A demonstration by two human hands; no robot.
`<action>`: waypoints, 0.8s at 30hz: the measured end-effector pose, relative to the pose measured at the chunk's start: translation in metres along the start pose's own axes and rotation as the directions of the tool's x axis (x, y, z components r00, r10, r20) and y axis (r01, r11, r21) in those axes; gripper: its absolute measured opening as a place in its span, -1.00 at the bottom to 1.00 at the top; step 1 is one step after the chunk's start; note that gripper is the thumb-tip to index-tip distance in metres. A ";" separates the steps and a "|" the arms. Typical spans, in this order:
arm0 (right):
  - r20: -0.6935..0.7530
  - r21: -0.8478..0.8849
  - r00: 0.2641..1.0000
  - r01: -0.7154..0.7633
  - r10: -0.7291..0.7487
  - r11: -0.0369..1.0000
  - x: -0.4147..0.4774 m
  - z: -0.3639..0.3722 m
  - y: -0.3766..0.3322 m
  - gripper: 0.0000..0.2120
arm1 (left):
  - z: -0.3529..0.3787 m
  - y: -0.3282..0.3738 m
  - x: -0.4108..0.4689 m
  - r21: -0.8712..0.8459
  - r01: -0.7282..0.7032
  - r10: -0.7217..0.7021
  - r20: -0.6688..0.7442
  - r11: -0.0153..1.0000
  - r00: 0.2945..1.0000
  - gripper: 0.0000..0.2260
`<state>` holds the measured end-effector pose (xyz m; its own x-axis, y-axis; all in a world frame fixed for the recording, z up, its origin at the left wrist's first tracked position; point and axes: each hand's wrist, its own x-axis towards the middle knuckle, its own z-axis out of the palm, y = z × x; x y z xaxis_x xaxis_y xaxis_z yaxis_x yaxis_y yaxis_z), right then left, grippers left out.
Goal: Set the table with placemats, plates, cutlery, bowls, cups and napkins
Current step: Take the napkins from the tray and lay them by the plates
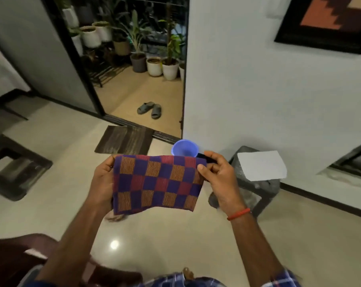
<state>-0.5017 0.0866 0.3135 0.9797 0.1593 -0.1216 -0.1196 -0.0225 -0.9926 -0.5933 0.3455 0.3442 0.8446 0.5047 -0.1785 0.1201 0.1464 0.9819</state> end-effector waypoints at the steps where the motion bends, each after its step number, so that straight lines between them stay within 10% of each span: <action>1: -0.010 -0.065 1.000 0.011 -0.012 0.998 0.001 -0.012 -0.002 -0.70 | 0.012 -0.003 0.005 0.009 -0.010 0.010 0.013 1.000 1.000 -0.84; 9: -0.194 -0.278 0.980 -0.002 -0.055 0.961 -0.001 -0.081 -0.003 -0.79 | 0.088 -0.010 0.045 0.030 -0.141 0.133 0.198 0.990 0.971 -0.84; 15: -0.234 -0.255 0.971 -0.018 -0.044 0.967 -0.003 -0.123 -0.012 -0.74 | 0.139 0.001 0.082 -0.126 0.045 0.025 0.501 0.991 0.865 -0.66; 18: -0.341 -0.330 0.934 -0.016 -0.104 0.944 0.005 -0.139 -0.015 -0.88 | 0.168 0.002 0.105 -0.116 0.173 -0.064 0.623 0.978 0.779 -0.92; 24: -0.551 0.048 0.833 0.097 -0.055 0.994 0.014 -0.149 -0.020 -0.78 | 0.229 0.002 0.132 0.117 0.358 -0.324 0.731 0.927 0.600 -0.74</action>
<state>-0.4613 -0.0577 0.3317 0.9109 -0.4101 -0.0452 -0.0314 0.0404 -0.9987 -0.3619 0.2179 0.3365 0.8496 -0.3668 -0.3789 0.4742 0.2168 0.8533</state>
